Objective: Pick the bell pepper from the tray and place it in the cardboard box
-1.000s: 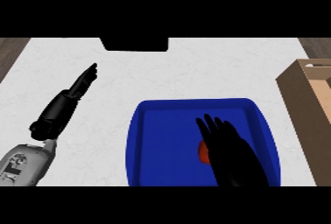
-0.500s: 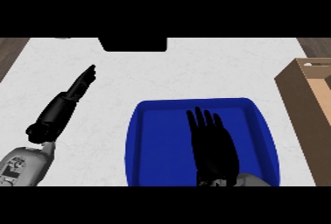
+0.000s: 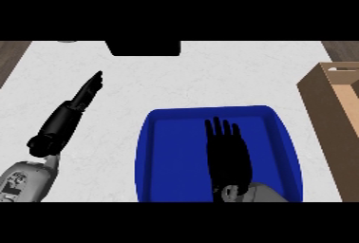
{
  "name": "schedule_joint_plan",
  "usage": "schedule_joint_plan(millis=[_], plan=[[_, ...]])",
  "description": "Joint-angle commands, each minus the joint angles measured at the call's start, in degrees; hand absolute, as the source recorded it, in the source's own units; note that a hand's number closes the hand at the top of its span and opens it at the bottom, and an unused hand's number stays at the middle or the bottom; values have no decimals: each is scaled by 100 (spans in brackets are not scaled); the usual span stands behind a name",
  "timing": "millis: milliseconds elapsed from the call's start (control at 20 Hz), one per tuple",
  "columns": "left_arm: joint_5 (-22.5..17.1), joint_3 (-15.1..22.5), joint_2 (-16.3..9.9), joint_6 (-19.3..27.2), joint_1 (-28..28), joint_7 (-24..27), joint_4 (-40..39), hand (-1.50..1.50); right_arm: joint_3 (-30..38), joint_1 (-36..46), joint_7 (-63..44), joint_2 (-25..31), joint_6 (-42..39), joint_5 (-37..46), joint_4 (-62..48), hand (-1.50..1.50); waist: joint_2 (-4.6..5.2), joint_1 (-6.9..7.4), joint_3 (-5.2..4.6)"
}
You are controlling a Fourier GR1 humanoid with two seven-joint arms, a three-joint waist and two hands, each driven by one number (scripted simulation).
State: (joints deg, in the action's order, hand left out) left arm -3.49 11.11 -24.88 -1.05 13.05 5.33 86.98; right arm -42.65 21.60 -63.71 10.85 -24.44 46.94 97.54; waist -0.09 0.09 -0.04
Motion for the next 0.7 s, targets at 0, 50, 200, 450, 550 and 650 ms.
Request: schedule_joint_plan(millis=[0,50,200,450,550,650], plan=[[-85,-188,-107,-233,98,-82,-151,0,115,-28,-774,-162,-431,245,-237,-150,6,-24,1],[90,-129,144,-67,249,105,-336,0,249,-127,-462,-35,-262,306,-232,-150,12,-47,2],[46,-254,154,-241,198,-50,-234,0,280,-336,-250,-325,-258,457,-277,-150,6,-20,4],[32,-390,14,-449,-322,-46,338,0,629,-346,105,-396,-474,656,-523,-150,0,22,4],[200,-449,167,-424,142,27,-202,0,411,-654,-15,-613,-411,875,-423,-150,7,-33,3],[217,-501,79,-481,-130,112,-87,0,618,-550,140,-559,-317,1037,-705,-150,8,-10,3]])
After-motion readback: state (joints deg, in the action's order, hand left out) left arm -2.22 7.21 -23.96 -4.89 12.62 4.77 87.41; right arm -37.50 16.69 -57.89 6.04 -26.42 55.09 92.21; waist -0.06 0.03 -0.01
